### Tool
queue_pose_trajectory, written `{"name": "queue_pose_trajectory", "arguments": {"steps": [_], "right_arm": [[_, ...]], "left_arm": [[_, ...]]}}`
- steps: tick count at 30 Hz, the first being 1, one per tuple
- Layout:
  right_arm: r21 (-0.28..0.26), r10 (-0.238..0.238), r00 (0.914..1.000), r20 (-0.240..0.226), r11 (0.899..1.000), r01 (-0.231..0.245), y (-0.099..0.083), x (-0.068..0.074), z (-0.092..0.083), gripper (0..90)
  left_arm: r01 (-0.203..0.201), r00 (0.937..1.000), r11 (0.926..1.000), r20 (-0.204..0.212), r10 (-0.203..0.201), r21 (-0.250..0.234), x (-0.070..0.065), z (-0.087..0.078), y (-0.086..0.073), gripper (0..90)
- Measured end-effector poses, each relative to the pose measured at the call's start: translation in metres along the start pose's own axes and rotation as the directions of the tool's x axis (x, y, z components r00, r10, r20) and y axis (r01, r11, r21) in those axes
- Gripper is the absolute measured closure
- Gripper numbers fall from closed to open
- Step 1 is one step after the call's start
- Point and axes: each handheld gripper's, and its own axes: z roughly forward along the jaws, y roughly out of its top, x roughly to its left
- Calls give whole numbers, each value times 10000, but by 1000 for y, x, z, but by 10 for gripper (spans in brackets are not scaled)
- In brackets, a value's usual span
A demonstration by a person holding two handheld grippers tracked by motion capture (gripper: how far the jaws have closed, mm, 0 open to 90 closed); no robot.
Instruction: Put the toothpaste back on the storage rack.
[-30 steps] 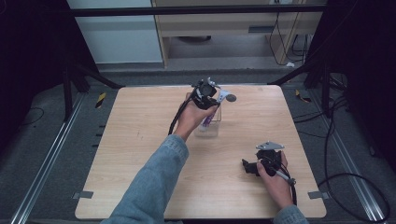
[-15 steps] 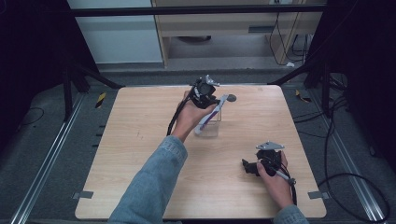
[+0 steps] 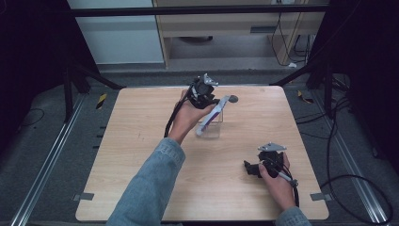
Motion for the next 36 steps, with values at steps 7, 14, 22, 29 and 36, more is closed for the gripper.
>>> {"name": "queue_pose_trajectory", "arguments": {"steps": [7, 14, 22, 29, 36], "right_arm": [[-8, -36, 10000, 15, 10000, 36, 0, 0, 0, 4], [2, -24, 10000, 11, 10000, 24, 0, 0, 0, 4], [2, -13, 10000, 8, 10000, 13, 0, 0, 0, 4], [1, -25, 10000, 13, 10000, 25, 0, 0, 0, 4], [3, -26, 10000, 11, 10000, 26, 0, 0, 0, 4]], "left_arm": [[144, 9999, 9998, -63, -145, -147, -1, -5, -5, 603], [259, 9995, 9990, -154, -265, -370, -4, -9, -6, 414], [374, 9989, 9983, -261, -386, -449, -11, -15, -6, 186], [238, 9997, 9993, -80, -240, -296, -16, -13, -4, 89], [170, 9998, 9989, 107, -165, -437, -18, -14, -6, 78]]}}
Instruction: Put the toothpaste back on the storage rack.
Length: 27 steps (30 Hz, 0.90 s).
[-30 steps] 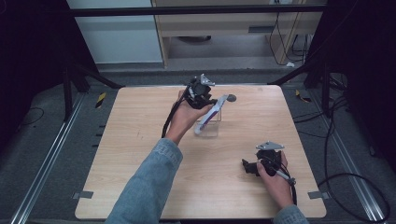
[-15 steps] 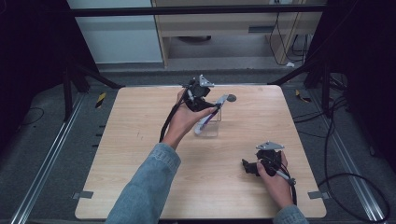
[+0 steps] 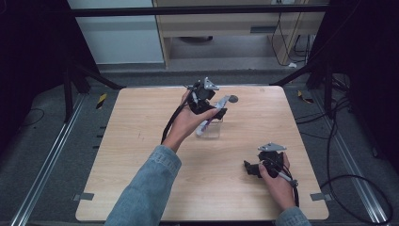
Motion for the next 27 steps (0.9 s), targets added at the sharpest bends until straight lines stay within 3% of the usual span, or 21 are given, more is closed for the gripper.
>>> {"name": "queue_pose_trajectory", "arguments": {"steps": [13, 18, 21, 27], "right_arm": [[-34, -62, 10000, 36, 10000, 62, 0, 0, 0, 5], [-14, -41, 10000, 50, 10000, 41, -1, 0, 0, 5], [-10, -59, 10000, 51, 10000, 59, -1, 0, 0, 5], [-11, -58, 10000, 41, 10000, 58, -1, 0, 0, 4]], "left_arm": [[330, 9994, 9993, -132, -333, -179, 8, -23, -33, 50], [279, 9994, 9994, -194, -283, -225, 6, -28, -45, 47], [192, 9982, 9985, -561, -220, -507, 4, -33, -55, 53], [291, 9985, 9984, -453, -313, -481, -1, -36, -79, 57]]}}
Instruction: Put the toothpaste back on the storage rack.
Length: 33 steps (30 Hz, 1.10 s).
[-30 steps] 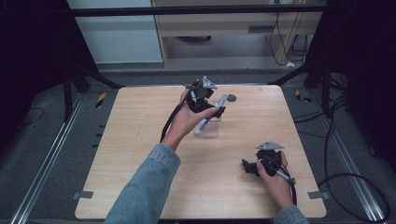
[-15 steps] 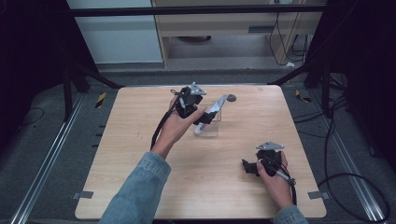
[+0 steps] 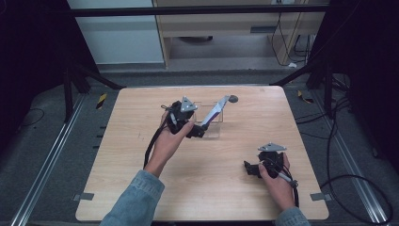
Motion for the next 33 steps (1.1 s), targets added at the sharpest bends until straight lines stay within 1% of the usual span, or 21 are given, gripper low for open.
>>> {"name": "queue_pose_trajectory", "arguments": {"steps": [2, 4, 7, 9, 12, 14, 15, 16, 19, 21, 25, 28, 31, 33], "right_arm": [[4, 8, 10000, 2, 10000, -8, 0, 0, 0, 4], [-10, -1, 10000, 1, 10000, 1, 0, 0, 0, 4], [1, 15, 10000, -4, 10000, -15, 0, 0, 0, 4], [-2, 2, 10000, 0, 10000, -2, 0, 0, 0, 4], [7, 11, 10000, -2, 10000, -11, 0, 0, 0, 4], [4, 6, 10000, 2, 10000, -6, 0, 0, 0, 4], [3, 19, 10000, 0, 10000, -19, 0, 0, 0, 4], [0, 9, 10000, -1, 10000, -9, 0, 0, 0, 4], [-1, 4, 10000, 3, 10000, -4, 0, 0, 0, 4], [3, 23, 10000, -9, 10000, -23, 0, 0, 0, 4], [10, 29, 10000, 7, 10000, -29, 0, 0, 0, 4], [-5, 4, 10000, -6, 10000, -4, 0, 0, 0, 4], [9, 30, 10000, 6, 10000, -30, 0, 0, 0, 4], [7, 27, 10000, 2, 10000, -27, 0, 0, 0, 4]], "left_arm": [[-53, 10000, 9999, 48, 53, 122, -1, -1, -9, 57], [-153, 9999, 9997, -39, 154, 186, -2, -3, -16, 57], [-150, 9998, 9997, -98, 152, 175, -2, -4, -26, 57], [-310, 9993, 9989, -216, 318, 365, 1, -2, -34, 57], [-263, 9993, 9979, -238, 277, 587, 4, 1, -47, 57], [-79, 9996, 9983, -280, 95, 574, 8, 0, -56, 58], [71, 9997, 9986, -242, -59, 517, 10, 0, -59, 59], [335, 9992, 9982, -212, -324, 496, 14, 0, -65, 59], [535, 9978, 9966, -430, -509, 627, 21, 0, -76, 58], [776, 9958, 9952, -536, -744, 602, 26, -3, -84, 58], [1067, 9911, 9927, -861, -1017, 556, 35, -10, -97, 59], [1335, 9869, 9892, -991, -1271, 608, 41, -13, -106, 62], [1433, 9848, 9873, -1088, -1354, 688, 44, -16, -112, 63], [1570, 9824, 9852, -1133, -1486, 692, 47, -19, -119, 63]]}}
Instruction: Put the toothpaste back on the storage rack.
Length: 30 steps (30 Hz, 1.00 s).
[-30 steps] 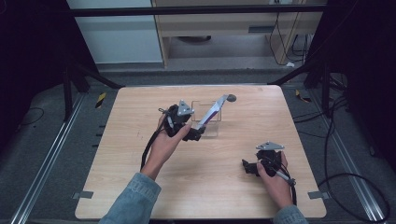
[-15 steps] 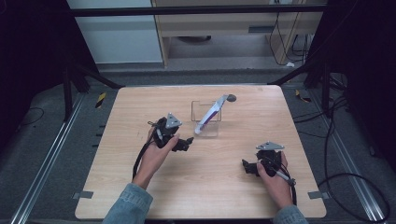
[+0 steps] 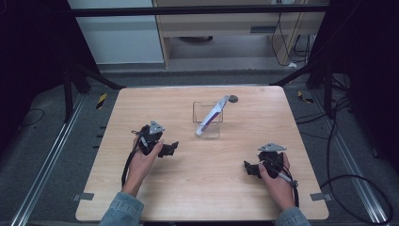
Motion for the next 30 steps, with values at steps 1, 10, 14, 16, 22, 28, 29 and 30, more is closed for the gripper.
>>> {"name": "queue_pose_trajectory", "arguments": {"steps": [1, 10, 14, 16, 22, 28, 29, 30], "right_arm": [[-5, -13, 10000, 3, 10000, 13, 0, 0, 0, 4], [-7, -21, 10000, 3, 10000, 21, 0, 0, 0, 4], [0, 4, 10000, 2, 10000, -4, 0, 0, 0, 4], [-1, -4, 10000, -4, 10000, 4, 0, 0, 0, 4], [-2, -1, 10000, 2, 10000, 1, 0, 0, 0, 4], [-7, -22, 10000, 3, 10000, 22, 0, 0, 0, 4], [-1, -1, 10000, -2, 10000, 1, 0, 0, 0, 4], [-1, -1, 10000, -2, 10000, 1, 0, 0, 0, 4]], "left_arm": [[49, 10000, 10000, -62, -49, 77, 2, -1, -3, 63], [267, 9989, 9981, -401, -246, 546, 12, -4, -22, 61], [472, 9964, 9956, -746, -411, 815, 21, -7, -29, 60], [588, 9948, 9939, -886, -505, 933, 25, -8, -33, 60], [884, 9907, 9881, -1140, -741, 1258, 36, -10, -44, 56], [1280, 9827, 9821, -1513, -1068, 1381, 50, -15, -51, 56], [1374, 9807, 9811, -1579, -1155, 1359, 52, -16, -52, 56], [1514, 9783, 9799, -1614, -1297, 1299, 55, -17, -54, 56]]}}
